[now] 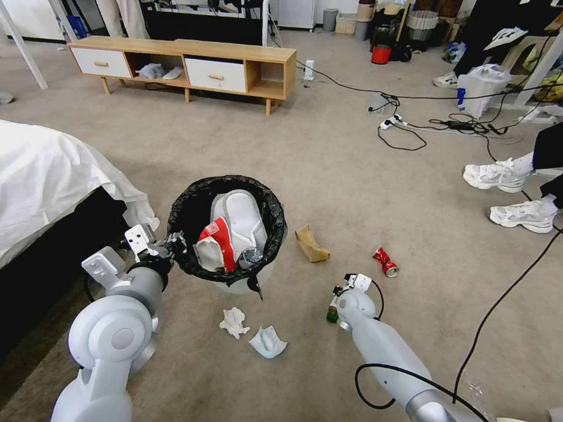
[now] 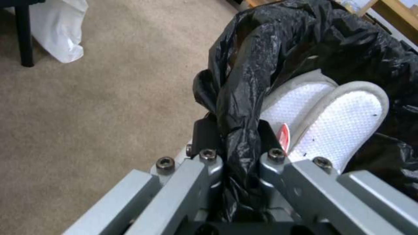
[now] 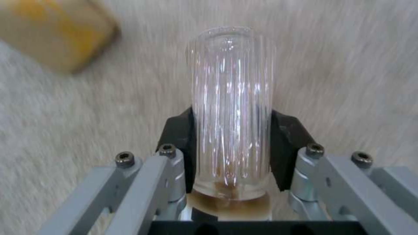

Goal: Pick up the trash bin and place the garbage on the floor into it.

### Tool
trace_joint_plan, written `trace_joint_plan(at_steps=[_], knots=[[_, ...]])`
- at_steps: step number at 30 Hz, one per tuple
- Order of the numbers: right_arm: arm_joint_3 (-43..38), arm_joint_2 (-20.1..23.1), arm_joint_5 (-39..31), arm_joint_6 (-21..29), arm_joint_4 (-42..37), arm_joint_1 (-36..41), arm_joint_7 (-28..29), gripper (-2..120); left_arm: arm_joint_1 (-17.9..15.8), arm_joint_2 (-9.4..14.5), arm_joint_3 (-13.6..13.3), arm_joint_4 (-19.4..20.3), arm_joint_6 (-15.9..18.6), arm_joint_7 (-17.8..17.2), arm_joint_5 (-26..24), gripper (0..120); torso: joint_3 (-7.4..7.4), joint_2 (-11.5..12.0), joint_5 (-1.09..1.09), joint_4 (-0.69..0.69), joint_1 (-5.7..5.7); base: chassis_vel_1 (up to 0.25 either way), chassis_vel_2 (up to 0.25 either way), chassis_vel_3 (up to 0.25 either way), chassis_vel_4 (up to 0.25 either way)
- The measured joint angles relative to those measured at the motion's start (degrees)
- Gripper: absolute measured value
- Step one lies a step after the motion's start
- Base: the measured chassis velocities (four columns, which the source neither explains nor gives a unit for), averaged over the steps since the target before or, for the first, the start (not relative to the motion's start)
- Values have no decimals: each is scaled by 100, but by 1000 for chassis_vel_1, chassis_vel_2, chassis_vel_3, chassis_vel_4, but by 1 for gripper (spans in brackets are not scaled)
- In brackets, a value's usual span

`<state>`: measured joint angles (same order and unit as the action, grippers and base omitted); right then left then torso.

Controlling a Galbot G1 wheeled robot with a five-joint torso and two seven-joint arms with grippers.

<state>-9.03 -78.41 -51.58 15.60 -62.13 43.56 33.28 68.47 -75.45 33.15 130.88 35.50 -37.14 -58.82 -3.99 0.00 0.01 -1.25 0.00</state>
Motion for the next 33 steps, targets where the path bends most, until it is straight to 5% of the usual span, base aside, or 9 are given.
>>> trace_joint_plan(at_steps=[13, 19, 25, 27, 33], knots=[[-465, 429, 767, -259, -1860, 329, -141, 31, -52, -6, -67, -64, 66, -172, -139, 4, 0, 0, -1, 0, 0, 0, 0, 0, 0], [-531, 595, 1495, -727, -2735, 392, -659, 31, -52, -3, -73, -69, 91, -202, -163, 4, 0, 0, -1, 0, 0, 0, 0, 0, 0], [-485, 655, 1904, -1654, -3223, 327, -1707, 31, -37, -26, -97, -75, 110, -232, -193, 4, 1, 0, -2, 1, 0, 0, 0, 0, 0], [-413, 732, 2012, -2315, -3409, 281, -2507, 31, -35, -37, -113, -75, 123, -259, -213, 4, 1, 0, -1, 1, 0, 0, 0, 0, 0], [-324, 819, 2008, -2992, -3557, 199, -3414, 31, -7, -59, -156, -75, 155, -282, -246, 4, 1, 0, -1, 1, 0, 0, 0, 0, 0]])
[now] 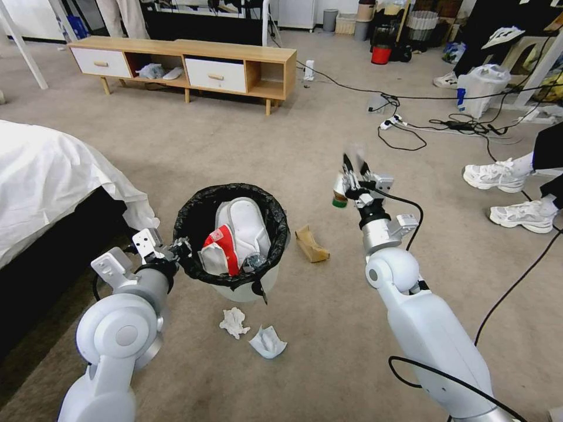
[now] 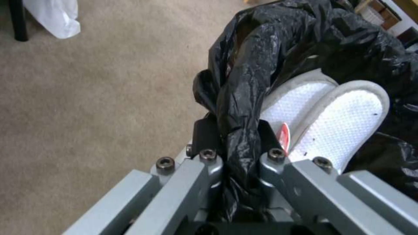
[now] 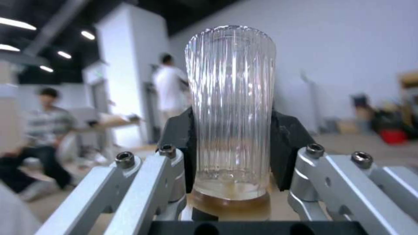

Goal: Pick up the trash bin and place the garbage on the floor into it.

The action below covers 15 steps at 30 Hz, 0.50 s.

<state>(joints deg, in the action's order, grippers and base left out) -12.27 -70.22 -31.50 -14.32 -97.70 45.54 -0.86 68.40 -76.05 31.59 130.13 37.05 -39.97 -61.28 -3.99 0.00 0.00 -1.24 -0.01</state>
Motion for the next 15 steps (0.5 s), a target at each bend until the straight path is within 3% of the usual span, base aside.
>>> trace_joint_plan(at_steps=[9, 15], knots=[[163, 344, -333, -396, -347, -97, -1215, 31, -9, -19, -106, -67, 95, -69, -145, 4, 0, 0, 0, -1, 0, 0, 0, 0, 0], [376, 556, -597, -407, -561, -130, -1578, 31, -49, -27, -155, -138, 149, -106, -279, 4, 0, 0, 0, -1, 0, 0, 0, 0, 0]])
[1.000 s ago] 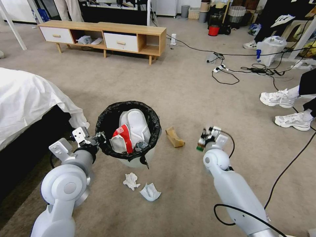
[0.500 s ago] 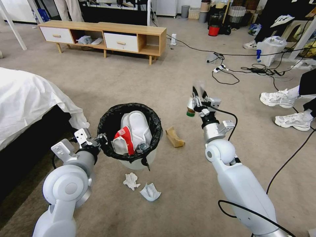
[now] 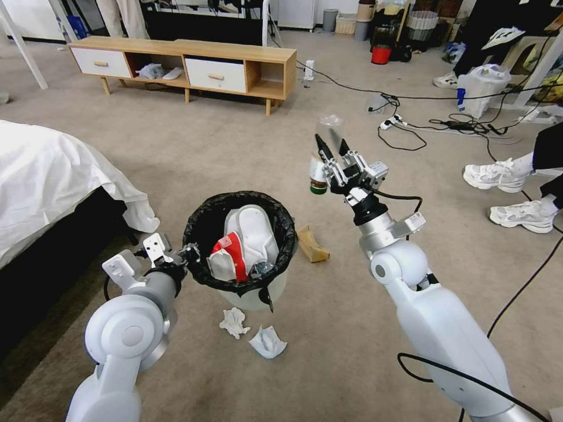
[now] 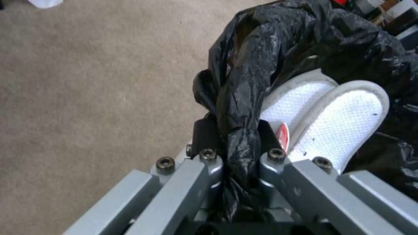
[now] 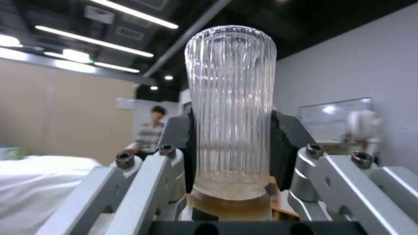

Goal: Pick up the trash bin and place the garbage on the floor into it.

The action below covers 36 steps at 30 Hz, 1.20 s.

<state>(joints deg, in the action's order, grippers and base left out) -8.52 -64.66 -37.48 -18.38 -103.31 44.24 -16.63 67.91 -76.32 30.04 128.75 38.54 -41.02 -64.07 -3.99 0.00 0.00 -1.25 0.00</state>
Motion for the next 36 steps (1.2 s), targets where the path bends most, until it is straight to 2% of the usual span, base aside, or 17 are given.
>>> trace_joint_plan(at_steps=[6, 11, 24, 36], knots=[[306, 135, -124, -8, -144, -25, -259, 31, -70, -2, -14, -73, 90, -88, -187, 4, 0, 0, 0, 1, 0, 0, 0, 0, 0], [780, 398, -350, 34, -280, -156, -541, 31, -245, 18, -9, -247, 236, -282, -612, 4, 0, 0, 0, 0, 0, 0, 0, 0, 0], [1351, 645, -549, 139, -264, -308, -647, 31, -302, 0, -101, -299, 314, -269, -683, 4, 0, 0, 0, 1, 0, 0, 0, 0, 0], [1633, 780, -510, 250, -187, -230, -452, 31, -277, 4, -109, -234, 319, -233, -656, 4, 0, 0, 0, 0, 0, 0, 0, 0, 0]])
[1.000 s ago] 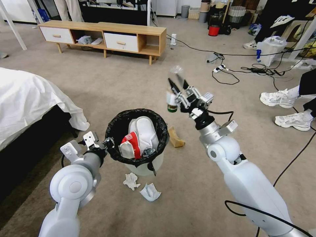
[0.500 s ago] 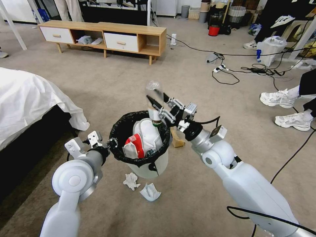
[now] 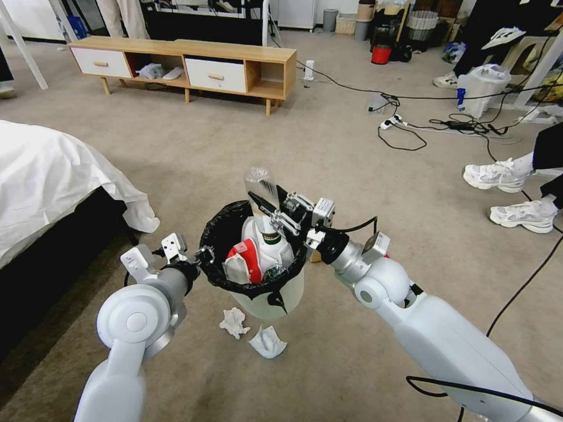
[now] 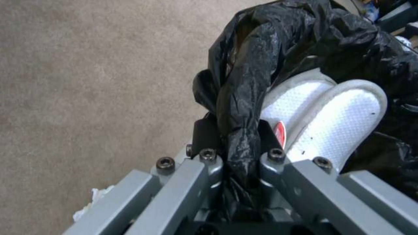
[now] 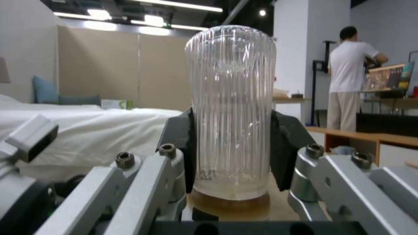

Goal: Pick up the trash bin and place the garbage on the floor into it.

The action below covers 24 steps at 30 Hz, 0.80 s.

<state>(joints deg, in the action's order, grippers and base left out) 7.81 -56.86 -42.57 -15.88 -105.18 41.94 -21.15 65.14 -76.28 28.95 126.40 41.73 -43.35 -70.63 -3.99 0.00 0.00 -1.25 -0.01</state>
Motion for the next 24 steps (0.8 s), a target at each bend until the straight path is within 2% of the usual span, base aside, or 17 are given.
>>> trace_joint_plan(at_steps=[6, 16, 18, 19, 21, 22, 24], knots=[[36, -2, -77, 72, 29, 106, 354, 31, 38, 23, 34, 44, 0, 28, 17, 4, 0, 0, 0, 0, 0, 0, 0, 0, 0], [43, 33, -58, 144, 58, 184, 577, 33, 60, 23, 45, 103, -6, 37, 19, 4, 0, 0, 0, 0, 0, 0, 0, 0, 0], [49, 22, -33, 151, 79, 205, 612, 43, 79, 24, 55, 113, -9, 47, 25, 4, 0, 0, 0, 0, 0, 0, 0, 0, 0], [49, 22, -33, 151, 79, 205, 612, 43, 79, 24, 55, 113, -9, 47, 25, 4, 0, 0, 0, 0, 0, 0, 0, 0, 0], [67, 5, -36, 154, 93, 216, 670, 54, 94, 30, 68, 140, -13, 57, 26, 4, 0, 0, 0, 0, 0, 0, 0, 0, 0], [67, 5, -36, 154, 93, 216, 670, 54, 94, 30, 68, 140, -13, 57, 26, 4, 0, 0, 0, 0, 0, 0, 0, 0, 0], [69, -9, -23, 154, 114, 216, 681, 65, 96, 36, 73, 155, -16, 57, 26, 4, 0, 0, 0, 1, 0, 0, 0, 0, 0]])
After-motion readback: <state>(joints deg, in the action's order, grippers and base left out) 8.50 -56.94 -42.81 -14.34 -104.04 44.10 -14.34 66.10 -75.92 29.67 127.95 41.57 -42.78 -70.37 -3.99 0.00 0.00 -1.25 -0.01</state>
